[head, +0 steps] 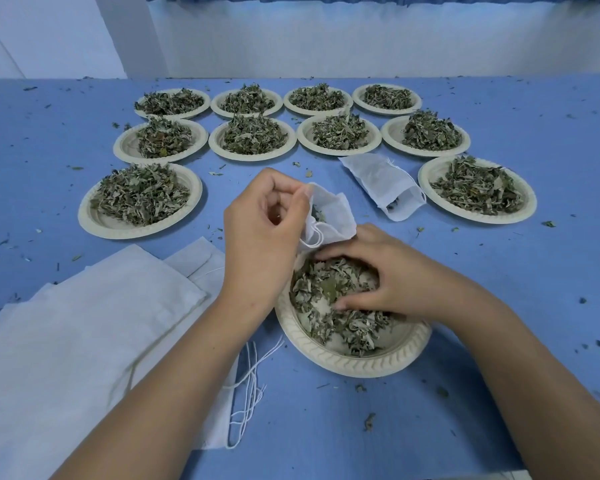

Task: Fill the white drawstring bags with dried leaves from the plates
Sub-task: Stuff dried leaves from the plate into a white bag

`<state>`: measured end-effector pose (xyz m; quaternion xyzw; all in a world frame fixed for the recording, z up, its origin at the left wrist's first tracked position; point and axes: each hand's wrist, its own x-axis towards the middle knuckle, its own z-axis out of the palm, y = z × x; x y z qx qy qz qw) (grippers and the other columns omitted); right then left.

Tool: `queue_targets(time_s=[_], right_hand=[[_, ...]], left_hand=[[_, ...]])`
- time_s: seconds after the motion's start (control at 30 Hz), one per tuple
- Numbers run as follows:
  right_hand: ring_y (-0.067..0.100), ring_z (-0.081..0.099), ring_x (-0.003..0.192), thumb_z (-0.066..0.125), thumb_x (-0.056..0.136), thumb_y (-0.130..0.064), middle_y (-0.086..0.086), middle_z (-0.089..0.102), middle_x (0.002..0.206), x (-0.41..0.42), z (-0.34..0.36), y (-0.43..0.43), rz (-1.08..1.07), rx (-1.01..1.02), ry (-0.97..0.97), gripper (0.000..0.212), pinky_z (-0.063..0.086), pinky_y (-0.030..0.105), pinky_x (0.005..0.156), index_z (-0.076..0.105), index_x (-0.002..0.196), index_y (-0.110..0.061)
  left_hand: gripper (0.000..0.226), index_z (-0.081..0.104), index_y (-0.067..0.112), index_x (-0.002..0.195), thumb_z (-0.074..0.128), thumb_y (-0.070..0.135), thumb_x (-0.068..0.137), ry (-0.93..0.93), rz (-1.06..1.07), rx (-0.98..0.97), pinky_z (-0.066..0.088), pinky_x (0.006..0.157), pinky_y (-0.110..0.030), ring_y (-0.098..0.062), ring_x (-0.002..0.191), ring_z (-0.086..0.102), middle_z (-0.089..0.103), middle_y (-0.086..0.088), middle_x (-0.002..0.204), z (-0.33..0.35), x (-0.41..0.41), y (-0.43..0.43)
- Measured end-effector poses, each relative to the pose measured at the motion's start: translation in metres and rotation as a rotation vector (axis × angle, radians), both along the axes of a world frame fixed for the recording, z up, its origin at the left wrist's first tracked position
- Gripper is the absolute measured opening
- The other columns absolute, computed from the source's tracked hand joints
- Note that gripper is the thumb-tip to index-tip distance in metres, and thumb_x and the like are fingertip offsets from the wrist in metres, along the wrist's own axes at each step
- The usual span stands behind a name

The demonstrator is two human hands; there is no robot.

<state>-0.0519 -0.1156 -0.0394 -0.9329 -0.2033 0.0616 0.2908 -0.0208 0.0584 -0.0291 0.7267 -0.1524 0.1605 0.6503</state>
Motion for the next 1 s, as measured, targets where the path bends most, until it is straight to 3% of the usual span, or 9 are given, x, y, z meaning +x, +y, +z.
queue_targets(time_s=[0.13,0.2,0.3,0.4,0.53,0.73,0.83,0.93,1.0], right_hand=[[0.006,0.052,0.111,0.077,0.081,-0.02,-0.016,0.056,0.112,0.001,-0.007,0.012,0.07,-0.001,-0.124,0.033,0.039,0.028,0.102,0.068,0.113,-0.017],[0.003,0.056,0.104,0.075,0.082,-0.014,-0.017,0.06,0.105,0.001,-0.006,0.01,0.063,0.038,-0.142,0.025,0.042,0.027,0.099,0.071,0.107,-0.015],[0.002,0.061,0.101,0.077,0.079,-0.011,-0.009,0.067,0.104,0.0,0.0,0.003,0.003,0.175,-0.113,0.021,0.045,0.026,0.098,0.073,0.099,-0.015],[0.005,0.059,0.106,0.081,0.074,-0.009,-0.004,0.063,0.109,0.001,0.004,-0.003,-0.025,0.19,-0.109,0.023,0.041,0.026,0.102,0.073,0.095,-0.017],[0.005,0.054,0.103,0.081,0.074,-0.013,-0.005,0.059,0.108,0.002,0.003,-0.006,-0.083,0.108,-0.064,0.031,0.039,0.019,0.098,0.072,0.102,-0.022],[-0.005,0.045,0.11,0.08,0.076,-0.028,-0.013,0.056,0.115,-0.002,0.009,-0.013,-0.035,-0.015,0.059,0.037,0.03,0.006,0.096,0.068,0.111,-0.033],[-0.005,0.05,0.108,0.079,0.078,-0.02,-0.015,0.056,0.115,-0.002,0.01,-0.015,-0.043,-0.032,0.101,0.035,0.034,0.009,0.095,0.068,0.11,-0.033],[0.002,0.055,0.103,0.076,0.08,-0.011,-0.012,0.06,0.109,-0.001,0.01,-0.013,-0.069,-0.044,0.067,0.031,0.039,0.014,0.091,0.07,0.103,-0.03],[0.005,0.057,0.098,0.076,0.08,-0.01,-0.009,0.064,0.104,-0.001,0.011,-0.012,-0.082,-0.043,0.021,0.026,0.042,0.021,0.09,0.072,0.1,-0.027]], left_hand=[[0.018,0.06,0.019,0.077,0.062,0.013,0.094,-0.004,0.05,-0.02,0.046,0.054,-0.032,-0.014,0.051,0.054,0.059,0.004,0.056,-0.001,0.001,0.001],[0.02,0.06,0.022,0.076,0.062,0.014,0.094,-0.015,0.107,-0.04,0.044,0.054,-0.027,-0.023,0.053,0.056,0.058,0.004,0.056,0.0,0.002,0.001],[0.022,0.057,0.022,0.075,0.06,0.013,0.095,-0.053,0.18,-0.102,0.041,0.053,-0.022,-0.037,0.061,0.057,0.055,0.004,0.058,0.002,0.003,0.003],[0.022,0.055,0.022,0.076,0.058,0.012,0.096,-0.097,0.193,-0.116,0.04,0.054,-0.021,-0.041,0.062,0.057,0.054,-0.002,0.059,0.004,0.003,0.004],[0.021,0.055,0.021,0.077,0.058,0.012,0.096,-0.14,0.162,-0.097,0.038,0.053,-0.017,-0.038,0.059,0.054,0.055,-0.01,0.06,0.002,0.0,0.002],[0.021,0.055,0.023,0.078,0.059,0.011,0.096,-0.182,0.193,-0.072,0.038,0.055,-0.016,-0.027,0.057,0.052,0.054,-0.002,0.06,0.001,0.0,0.003],[0.025,0.052,0.027,0.081,0.058,0.008,0.095,-0.353,0.289,-0.028,0.042,0.059,-0.02,-0.015,0.059,0.05,0.052,0.01,0.063,0.004,0.001,0.006],[0.014,0.057,0.017,0.084,0.058,0.008,0.095,-0.54,0.314,0.101,0.044,0.058,-0.027,-0.014,0.058,0.05,0.051,0.01,0.066,0.002,0.003,0.009],[0.013,0.062,0.008,0.083,0.057,0.013,0.095,-0.525,0.258,0.267,0.047,0.056,-0.037,-0.018,0.057,0.053,0.057,0.005,0.064,-0.002,0.005,0.008]])
